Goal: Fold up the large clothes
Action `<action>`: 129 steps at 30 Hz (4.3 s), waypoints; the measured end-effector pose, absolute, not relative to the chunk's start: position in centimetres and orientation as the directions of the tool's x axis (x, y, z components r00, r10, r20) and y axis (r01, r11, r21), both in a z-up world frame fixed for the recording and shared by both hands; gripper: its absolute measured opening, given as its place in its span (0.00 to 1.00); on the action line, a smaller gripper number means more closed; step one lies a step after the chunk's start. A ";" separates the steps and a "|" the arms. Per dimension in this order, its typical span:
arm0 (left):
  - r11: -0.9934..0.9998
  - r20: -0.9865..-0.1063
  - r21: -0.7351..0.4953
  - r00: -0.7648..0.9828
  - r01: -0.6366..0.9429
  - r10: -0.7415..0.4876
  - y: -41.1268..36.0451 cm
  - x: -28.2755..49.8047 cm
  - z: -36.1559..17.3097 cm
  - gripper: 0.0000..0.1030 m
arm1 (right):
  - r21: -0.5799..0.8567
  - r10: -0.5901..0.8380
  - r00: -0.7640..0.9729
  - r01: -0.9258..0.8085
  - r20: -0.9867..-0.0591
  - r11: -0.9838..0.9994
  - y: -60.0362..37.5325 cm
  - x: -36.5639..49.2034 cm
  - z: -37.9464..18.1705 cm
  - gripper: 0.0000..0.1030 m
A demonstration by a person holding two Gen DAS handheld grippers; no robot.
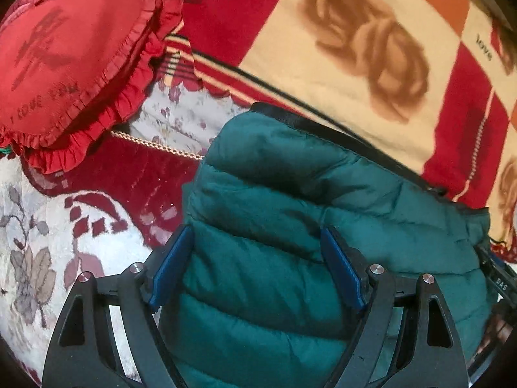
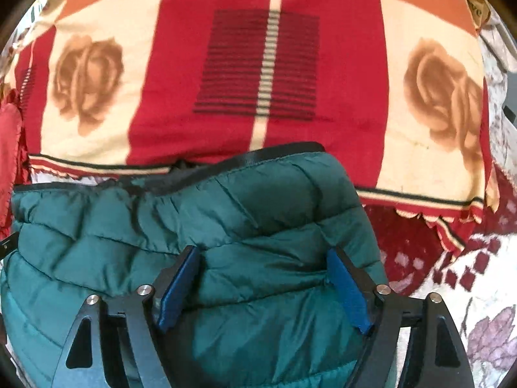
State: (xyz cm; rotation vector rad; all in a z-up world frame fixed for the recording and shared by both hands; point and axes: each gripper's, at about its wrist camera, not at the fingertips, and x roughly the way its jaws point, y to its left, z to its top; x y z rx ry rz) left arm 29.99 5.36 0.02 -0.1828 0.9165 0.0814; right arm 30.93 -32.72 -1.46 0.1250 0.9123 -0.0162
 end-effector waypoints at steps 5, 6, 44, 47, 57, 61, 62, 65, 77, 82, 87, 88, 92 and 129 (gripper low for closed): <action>0.980 -0.803 -0.127 0.596 -0.152 -0.012 5.6 31.0 -1.1 0.82 | 0.138 0.044 0.579 0.121 -0.814 0.983 -33.1 32.7 -3.3 0.85; 0.979 -0.804 -0.131 0.594 -0.154 -0.014 5.6 31.1 -1.2 0.83 | 0.136 0.038 0.581 0.127 -0.813 0.982 -33.1 32.9 -3.6 0.86; 0.951 -0.799 -0.296 0.568 -0.086 -0.197 9.5 23.8 0.3 0.88 | 0.311 0.223 0.641 0.026 -0.735 0.950 -36.1 18.0 2.3 0.96; 0.937 -0.792 -0.338 0.563 -0.086 -0.235 10.4 21.4 0.5 0.88 | 0.350 0.244 0.632 0.046 -0.735 0.936 -37.1 16.3 1.7 0.96; 0.877 -0.784 -0.470 0.505 -0.101 -0.361 11.1 17.1 -2.3 0.88 | 0.522 0.357 0.589 0.132 -0.725 0.842 -39.0 14.5 -2.4 0.99; 0.847 -0.776 -0.515 0.495 -0.136 -0.392 11.5 16.8 -3.7 0.88 | 0.594 0.405 0.580 0.176 -0.706 0.785 -39.5 14.6 -4.0 1.00; 0.839 -0.769 -0.525 0.501 -0.143 -0.396 11.7 16.9 -3.9 0.88 | 0.613 0.417 0.580 0.187 -0.700 0.768 -39.7 14.7 -4.5 1.00; 0.825 -0.758 -0.544 0.512 -0.154 -0.404 11.8 17.7 -4.0 0.88 | 0.659 0.444 0.593 0.205 -0.672 0.724 -40.1 15.1 -5.5 1.00; 0.876 -0.788 -0.471 0.497 -0.109 -0.362 8.7 21.1 -4.2 0.99 | 0.634 0.464 0.550 0.163 -0.694 0.756 -38.3 19.7 -5.6 1.00; 0.892 -0.796 -0.448 0.484 -0.067 -0.363 8.1 21.3 -3.4 0.79 | 0.606 0.444 0.555 0.142 -0.704 0.783 -37.6 19.5 -4.5 0.67; 0.926 -0.789 -0.378 0.518 0.011 -0.329 7.4 19.9 -1.1 0.45 | 0.561 0.418 0.580 0.084 -0.699 0.823 -37.2 17.9 -2.3 0.39; 0.926 -0.786 -0.378 0.522 0.022 -0.333 7.4 19.5 -0.6 0.41 | 0.556 0.414 0.585 0.076 -0.697 0.828 -37.1 17.6 -1.9 0.37; 0.913 -0.771 -0.405 0.524 0.036 -0.363 8.4 18.0 0.6 0.38 | 0.559 0.423 0.600 0.049 -0.679 0.828 -37.1 15.9 -0.3 0.35; 0.990 -0.751 -0.136 0.655 -0.020 -0.090 6.1 0.2 4.6 0.66 | 0.188 0.088 0.674 0.077 -0.734 0.979 -33.0 -0.2 6.2 0.81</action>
